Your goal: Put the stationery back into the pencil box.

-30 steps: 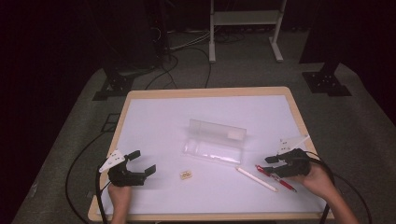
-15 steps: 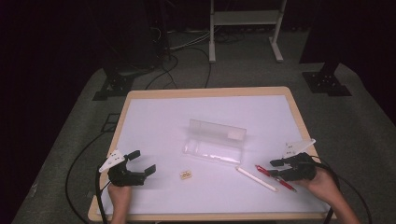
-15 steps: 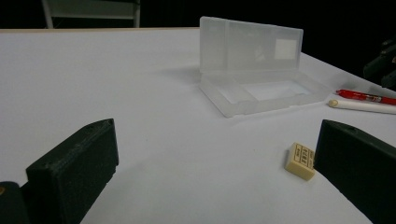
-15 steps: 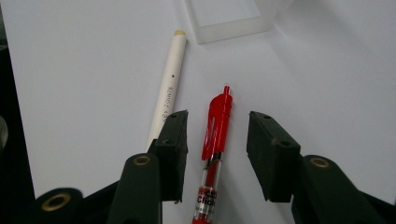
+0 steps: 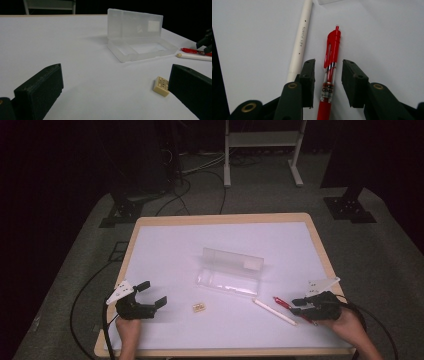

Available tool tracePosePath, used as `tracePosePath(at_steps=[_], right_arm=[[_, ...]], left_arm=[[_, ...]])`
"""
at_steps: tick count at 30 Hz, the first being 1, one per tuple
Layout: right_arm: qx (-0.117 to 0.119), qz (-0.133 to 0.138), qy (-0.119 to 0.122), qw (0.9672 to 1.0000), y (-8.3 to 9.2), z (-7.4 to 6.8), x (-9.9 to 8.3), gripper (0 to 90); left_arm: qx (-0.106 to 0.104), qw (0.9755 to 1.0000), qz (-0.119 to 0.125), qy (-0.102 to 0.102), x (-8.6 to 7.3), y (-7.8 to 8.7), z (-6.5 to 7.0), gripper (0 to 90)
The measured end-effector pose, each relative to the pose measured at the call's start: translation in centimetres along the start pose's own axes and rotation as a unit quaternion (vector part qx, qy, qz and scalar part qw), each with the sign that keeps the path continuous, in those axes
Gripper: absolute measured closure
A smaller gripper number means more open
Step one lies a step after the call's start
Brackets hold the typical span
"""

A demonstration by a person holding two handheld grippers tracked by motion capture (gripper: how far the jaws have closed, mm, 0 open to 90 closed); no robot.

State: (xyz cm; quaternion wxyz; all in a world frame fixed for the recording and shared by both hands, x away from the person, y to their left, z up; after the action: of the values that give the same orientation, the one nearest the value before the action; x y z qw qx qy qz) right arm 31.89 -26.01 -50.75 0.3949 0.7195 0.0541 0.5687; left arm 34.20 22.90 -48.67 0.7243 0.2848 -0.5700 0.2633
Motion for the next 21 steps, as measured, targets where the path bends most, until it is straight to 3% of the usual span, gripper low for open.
tracePosePath(at_steps=[9,16,21], right_arm=[[-0.019,-0.011,0.009,0.9997,0.1,0.0,-0.5,71.0],[-0.018,-0.017,0.0,0.9997,0.1,0.0,-1.0,73.7],[-0.022,-0.021,0.008,0.9995,0.0,-0.2,-1.3,76.0]], left_arm=[[0.0,1.0,0.0,0.0,0.0,0.0,0.0,0.0],[0.0,1.0,0.0,0.0,0.0,0.0,0.0,0.0],[0.0,1.0,0.0,0.0,0.0,0.0,0.0,0.0]])
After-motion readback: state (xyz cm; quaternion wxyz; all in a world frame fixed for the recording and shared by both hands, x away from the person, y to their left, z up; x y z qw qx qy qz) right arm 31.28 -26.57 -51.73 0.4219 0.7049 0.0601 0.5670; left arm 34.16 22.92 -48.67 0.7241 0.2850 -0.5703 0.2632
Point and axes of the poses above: each handheld gripper's, and its own axes: y roughly backward along the jaws, x roughly out of its top, z roughly to its right, the point moved 7 cm from there along -y, roughly forward along the jaws, and after that the axes turned 11 degrees about z, right-handed, at the moved point
